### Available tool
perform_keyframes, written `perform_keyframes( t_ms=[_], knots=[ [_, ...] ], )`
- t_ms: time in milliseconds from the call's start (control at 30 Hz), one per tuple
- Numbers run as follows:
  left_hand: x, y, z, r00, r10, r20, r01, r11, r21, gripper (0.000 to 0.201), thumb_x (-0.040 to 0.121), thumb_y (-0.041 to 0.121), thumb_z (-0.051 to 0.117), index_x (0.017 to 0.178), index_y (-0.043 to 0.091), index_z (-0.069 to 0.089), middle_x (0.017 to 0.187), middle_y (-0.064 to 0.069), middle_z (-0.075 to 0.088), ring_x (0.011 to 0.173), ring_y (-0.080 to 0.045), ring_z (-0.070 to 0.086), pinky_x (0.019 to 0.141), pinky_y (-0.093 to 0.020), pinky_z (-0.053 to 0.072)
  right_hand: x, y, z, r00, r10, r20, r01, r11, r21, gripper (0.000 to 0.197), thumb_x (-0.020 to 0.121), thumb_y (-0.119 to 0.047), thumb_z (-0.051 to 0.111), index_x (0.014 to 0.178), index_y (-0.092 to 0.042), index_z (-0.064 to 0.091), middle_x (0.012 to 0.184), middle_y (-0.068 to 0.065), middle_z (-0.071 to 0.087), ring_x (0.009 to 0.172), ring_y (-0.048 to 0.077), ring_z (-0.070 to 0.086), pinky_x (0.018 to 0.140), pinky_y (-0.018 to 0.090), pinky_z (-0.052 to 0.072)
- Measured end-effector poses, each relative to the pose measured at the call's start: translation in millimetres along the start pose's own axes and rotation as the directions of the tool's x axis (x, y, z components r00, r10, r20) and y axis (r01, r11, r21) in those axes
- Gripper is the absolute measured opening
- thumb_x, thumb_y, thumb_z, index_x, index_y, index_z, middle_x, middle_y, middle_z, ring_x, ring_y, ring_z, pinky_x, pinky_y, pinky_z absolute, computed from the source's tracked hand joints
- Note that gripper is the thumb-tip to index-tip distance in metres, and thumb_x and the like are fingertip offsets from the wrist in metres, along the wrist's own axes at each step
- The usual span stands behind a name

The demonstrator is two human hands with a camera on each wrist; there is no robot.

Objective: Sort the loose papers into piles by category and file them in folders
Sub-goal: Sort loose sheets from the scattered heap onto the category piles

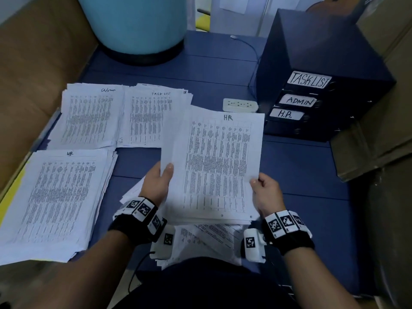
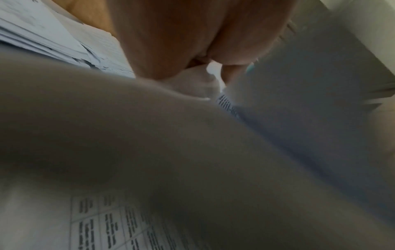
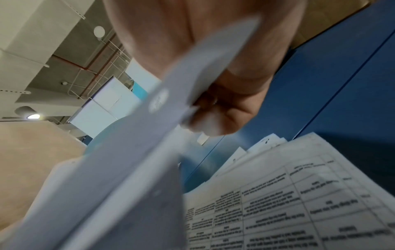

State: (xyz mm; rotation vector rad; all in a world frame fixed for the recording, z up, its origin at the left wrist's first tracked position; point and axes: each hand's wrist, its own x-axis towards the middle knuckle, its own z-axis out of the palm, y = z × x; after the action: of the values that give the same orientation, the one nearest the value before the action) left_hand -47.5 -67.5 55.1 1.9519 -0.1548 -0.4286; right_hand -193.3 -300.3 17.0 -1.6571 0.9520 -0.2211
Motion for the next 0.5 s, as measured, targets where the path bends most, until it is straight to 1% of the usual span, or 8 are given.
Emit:
perform_keyframes(
  t_ms=[67,133,167,233,300,367,433,500],
  knots=[
    [-0.6,0.2,2.4,1.0,0.009,0.0,-0.009,1.0,-0.007,0.03,0.098,0.024,0.049,0.126,0.015,0.058,0.11,0.006,0.062,0.1,-0.011,0.058,0.085,-0.026,0.04,0.6,0.5,2.2,1.0,0.008,0.016,-0.008,1.0,-0.013,0.013,0.095,-0.016,0.055,0.09,-0.009,0.065,0.094,0.024,0.069,0.074,0.019,0.055,0.073,0.04,0.052],
    [3.0,-1.3,2.1,1.0,-0.009,-0.015,0.009,1.0,0.018,0.03,0.095,0.014,0.053,0.124,0.012,0.059,0.107,0.003,0.063,0.099,-0.016,0.059,0.085,-0.028,0.042,0.9,-3.4,-0.2,1.0,0.003,-0.008,-0.003,1.0,-0.028,0.014,0.096,-0.015,0.056,0.089,-0.009,0.066,0.084,0.021,0.068,0.071,0.019,0.055,0.07,0.036,0.051],
    [4.5,-1.9,1.5,1.0,-0.017,-0.025,0.017,1.0,0.025,0.03,0.094,0.01,0.054,0.124,0.011,0.06,0.107,0.002,0.063,0.098,-0.017,0.059,0.085,-0.028,0.042,1.3,-6.1,-3.3,0.999,-0.002,-0.043,0.0,0.999,-0.032,0.015,0.096,-0.014,0.056,0.087,-0.012,0.067,0.076,0.014,0.065,0.069,0.019,0.053,0.067,0.033,0.048],
    [6.9,-2.3,0.0,0.998,-0.03,-0.049,0.031,0.999,0.009,0.031,0.093,0.008,0.054,0.123,0.01,0.06,0.105,0.002,0.063,0.097,-0.017,0.059,0.084,-0.029,0.042,1.0,-10.6,-12.8,0.989,-0.001,-0.148,-0.003,1.0,-0.025,0.017,0.097,-0.015,0.054,0.084,-0.016,0.065,0.069,0.004,0.058,0.063,0.018,0.049,0.061,0.028,0.043],
    [8.5,-2.8,-1.8,0.997,-0.046,-0.066,0.045,0.999,-0.004,0.03,0.094,0.009,0.054,0.124,0.01,0.06,0.106,0.0,0.064,0.098,-0.019,0.059,0.084,-0.03,0.042,2.0,-12.3,-24.6,0.97,-0.002,-0.245,-0.001,1.0,-0.011,0.019,0.099,-0.016,0.051,0.082,-0.016,0.061,0.066,0.002,0.053,0.06,0.017,0.045,0.057,0.027,0.039],
    [10.1,-4.3,-3.1,0.996,-0.054,-0.076,0.055,0.998,0.012,0.031,0.094,0.012,0.054,0.125,0.009,0.059,0.107,-0.003,0.064,0.098,-0.021,0.059,0.085,-0.032,0.043,4.6,-8.9,-34.3,0.959,-0.002,-0.285,0.011,1.0,0.03,0.025,0.1,-0.019,0.048,0.076,-0.02,0.056,0.057,0.001,0.044,0.054,0.019,0.04,0.053,0.028,0.035],
    [11.5,-4.4,-3.5,0.994,-0.059,-0.088,0.061,0.998,0.02,0.031,0.095,0.014,0.054,0.125,0.009,0.058,0.106,-0.003,0.063,0.096,-0.021,0.058,0.083,-0.032,0.042,8.5,-3.9,-40.3,0.926,0.041,-0.376,-0.008,0.996,0.088,0.029,0.1,-0.024,0.045,0.071,-0.026,0.051,0.056,0.003,0.038,0.052,0.023,0.035,0.052,0.032,0.033],
    [12.1,-3.6,-3.5,0.992,-0.074,-0.103,0.076,0.997,0.01,0.032,0.095,0.014,0.054,0.126,0.009,0.058,0.106,-0.003,0.063,0.095,-0.021,0.058,0.082,-0.031,0.042,9.5,-1.9,-46.8,0.86,0.144,-0.489,-0.073,0.984,0.161,0.027,0.099,-0.026,0.042,0.073,-0.028,0.05,0.062,0.007,0.036,0.055,0.025,0.034,0.049,0.031,0.033]
  ],
)
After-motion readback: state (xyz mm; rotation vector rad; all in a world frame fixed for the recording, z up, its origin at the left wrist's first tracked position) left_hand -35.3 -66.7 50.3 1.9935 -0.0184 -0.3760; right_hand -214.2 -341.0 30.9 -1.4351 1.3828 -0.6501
